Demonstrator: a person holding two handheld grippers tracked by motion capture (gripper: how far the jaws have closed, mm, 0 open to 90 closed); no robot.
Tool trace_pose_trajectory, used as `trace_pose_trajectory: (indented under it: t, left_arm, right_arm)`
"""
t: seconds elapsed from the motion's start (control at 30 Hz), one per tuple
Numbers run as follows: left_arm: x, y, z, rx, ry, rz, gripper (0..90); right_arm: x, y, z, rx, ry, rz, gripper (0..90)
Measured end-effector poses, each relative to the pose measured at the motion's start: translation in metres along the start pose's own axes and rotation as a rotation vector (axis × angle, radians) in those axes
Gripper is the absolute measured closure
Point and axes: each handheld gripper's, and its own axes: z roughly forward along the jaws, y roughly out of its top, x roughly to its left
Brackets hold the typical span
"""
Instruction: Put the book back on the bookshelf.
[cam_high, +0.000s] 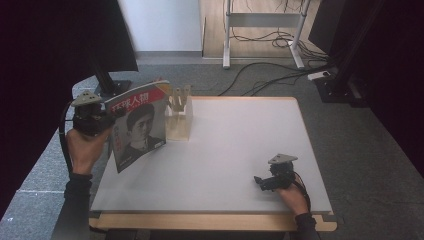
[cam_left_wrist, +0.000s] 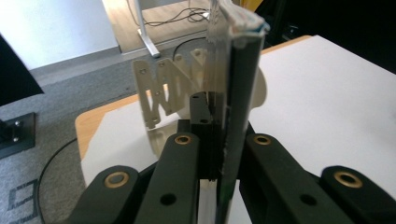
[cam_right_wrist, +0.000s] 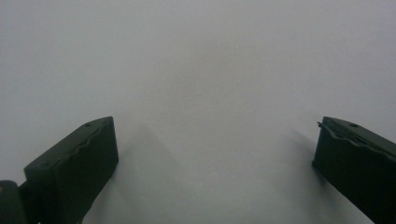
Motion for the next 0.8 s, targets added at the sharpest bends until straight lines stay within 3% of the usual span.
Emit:
trace_pose_trajectory:
  t: [0.2, 0.33, 0.57, 0.7, 0.8]
  left_arm:
    - [0.012, 0.001, 0.006, -0.005, 0.048, -0.043, 87.0]
    - [0.016, 0.003, 0.012, -0.010, 0.059, -0.055, 87.0]
    - [0.026, 0.006, 0.041, -0.038, 0.081, -0.085, 86.9]
    - [0.027, 0.006, 0.054, -0.071, 0.092, -0.093, 87.0]
    - [0.026, 0.005, 0.062, -0.094, 0.095, -0.072, 86.9]
  right_arm:
    - [0.000, 0.000, 0.000, -0.002, -0.001, -0.002, 0.0]
    - [0.000, 0.000, 0.000, -0.001, 0.000, -0.002, 0.0]
    - [0.000, 0.000, 0.000, -0.001, 0.000, 0.001, 0.0]
    - [0.000, 0.000, 0.000, -0.002, 0.000, -0.001, 0.0]
    - [0.000, 0.000, 0.000, -0.003, -0.001, 0.000, 0.0]
